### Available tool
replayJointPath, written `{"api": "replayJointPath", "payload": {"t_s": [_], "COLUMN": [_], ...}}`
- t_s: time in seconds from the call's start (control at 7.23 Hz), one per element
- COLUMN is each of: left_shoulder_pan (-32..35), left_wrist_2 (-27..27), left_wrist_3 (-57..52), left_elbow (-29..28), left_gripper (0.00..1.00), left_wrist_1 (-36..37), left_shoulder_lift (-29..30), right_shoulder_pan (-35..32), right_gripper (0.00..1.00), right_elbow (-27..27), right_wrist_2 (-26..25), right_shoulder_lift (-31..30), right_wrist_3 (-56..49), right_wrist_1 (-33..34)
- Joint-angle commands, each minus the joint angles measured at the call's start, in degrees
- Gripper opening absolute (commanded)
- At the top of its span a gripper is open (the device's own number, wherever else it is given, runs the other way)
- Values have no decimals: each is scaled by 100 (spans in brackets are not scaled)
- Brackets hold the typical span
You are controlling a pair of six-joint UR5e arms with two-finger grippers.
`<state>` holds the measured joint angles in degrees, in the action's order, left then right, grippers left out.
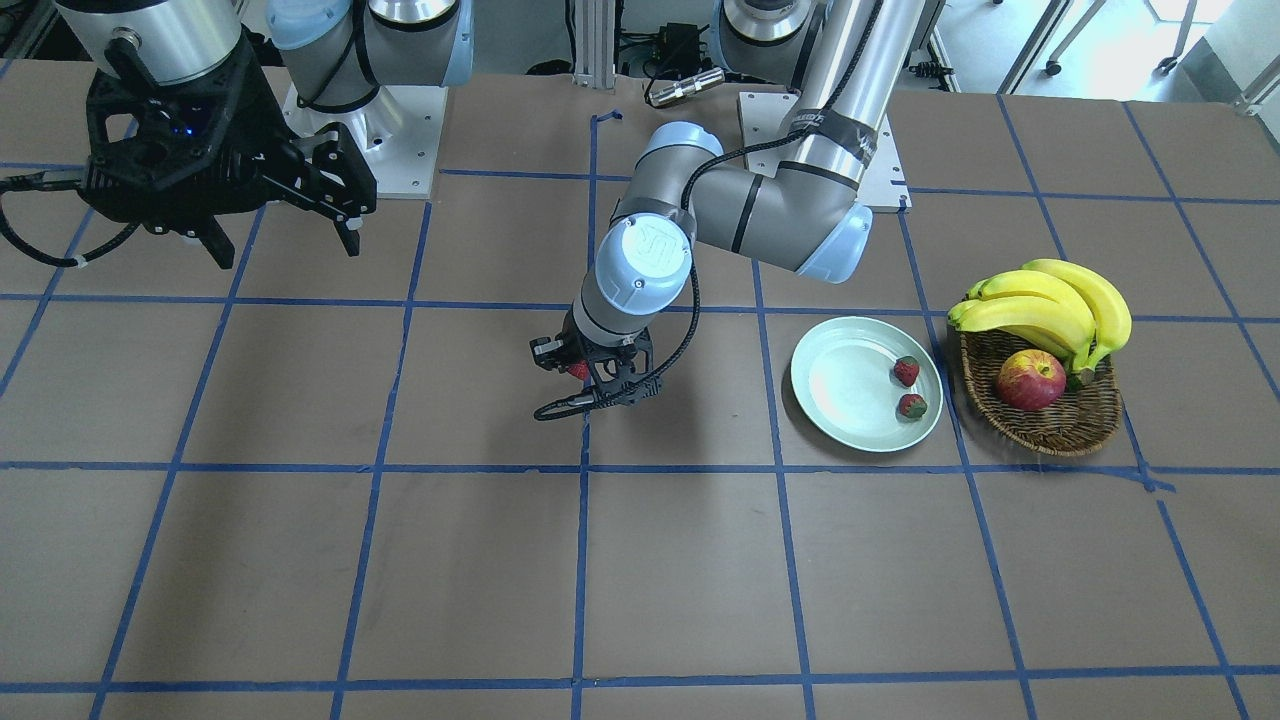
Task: Collect all strawberries into plate
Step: 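Lift the strawberry with the left gripper toward the plate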
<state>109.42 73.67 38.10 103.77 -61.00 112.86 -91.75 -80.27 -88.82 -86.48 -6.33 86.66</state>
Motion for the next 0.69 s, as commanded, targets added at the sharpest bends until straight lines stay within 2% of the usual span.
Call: {"api": "replayJointPath", "payload": {"t_s": [0.0,0.14,0.28,0.41,0.55], "left_shoulder_pan": [-805,-1209,-1639,-2079,-2335], "left_wrist_2": [321,715,867,1330,1535], "left_wrist_3": [-1174,-1765,-2693,-3399,-3780], "left_elbow": [-549,-534,-473,-455,-263], "left_gripper": [0,0,0,0,0], "left_wrist_1": [-1172,-1465,-1703,-1810,-1828], "left_shoulder_lift": [-264,-404,-423,-423,-415], "right_shoulder_pan": [0,0,0,-9,-9], "right_gripper": [100,100,100,100,100], "right_elbow": [2,2,2,-7,-7], "right_wrist_2": [5,13,-4,4,13], "right_shoulder_lift": [0,0,-9,-17,-18], "right_wrist_3": [0,0,-9,-9,0], "right_wrist_1": [0,0,0,0,0]}}
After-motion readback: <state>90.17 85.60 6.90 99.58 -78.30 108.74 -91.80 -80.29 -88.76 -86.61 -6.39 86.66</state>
